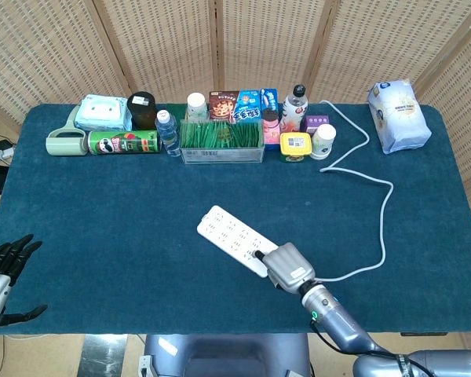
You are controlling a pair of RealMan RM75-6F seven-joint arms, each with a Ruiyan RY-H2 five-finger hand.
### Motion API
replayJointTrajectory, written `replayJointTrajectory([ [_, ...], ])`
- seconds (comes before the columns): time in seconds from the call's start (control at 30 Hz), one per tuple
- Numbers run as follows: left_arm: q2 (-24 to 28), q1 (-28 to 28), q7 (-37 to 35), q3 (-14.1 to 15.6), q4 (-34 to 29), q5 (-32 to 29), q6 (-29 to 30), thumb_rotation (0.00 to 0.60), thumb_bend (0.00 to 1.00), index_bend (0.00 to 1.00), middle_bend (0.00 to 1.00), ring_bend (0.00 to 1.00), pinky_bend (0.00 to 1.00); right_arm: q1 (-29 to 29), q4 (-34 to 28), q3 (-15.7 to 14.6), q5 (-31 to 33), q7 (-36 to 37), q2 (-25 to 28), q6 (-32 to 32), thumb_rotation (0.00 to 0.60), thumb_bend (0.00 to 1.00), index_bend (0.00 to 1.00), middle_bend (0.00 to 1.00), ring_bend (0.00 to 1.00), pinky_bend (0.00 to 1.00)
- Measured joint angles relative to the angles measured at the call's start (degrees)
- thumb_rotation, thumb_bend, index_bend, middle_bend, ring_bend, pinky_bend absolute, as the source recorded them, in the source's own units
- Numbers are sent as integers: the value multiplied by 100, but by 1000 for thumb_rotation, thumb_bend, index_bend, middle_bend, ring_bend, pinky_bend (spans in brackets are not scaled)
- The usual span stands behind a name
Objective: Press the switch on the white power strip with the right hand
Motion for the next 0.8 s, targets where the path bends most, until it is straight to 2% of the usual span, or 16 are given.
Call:
replayJointTrajectory([
  [0.23,25,-2,-93,4,36,21,19,600,112,0,0,0,21,253,55,-110,437,-313,-202,350,600,699,246,986,1000,1000],
  [0.8,60,13,-203,13,62,57,78,600,114,0,0,0,21,461,24,-391,587,-273,-219,624,600,699,270,986,1000,1000],
])
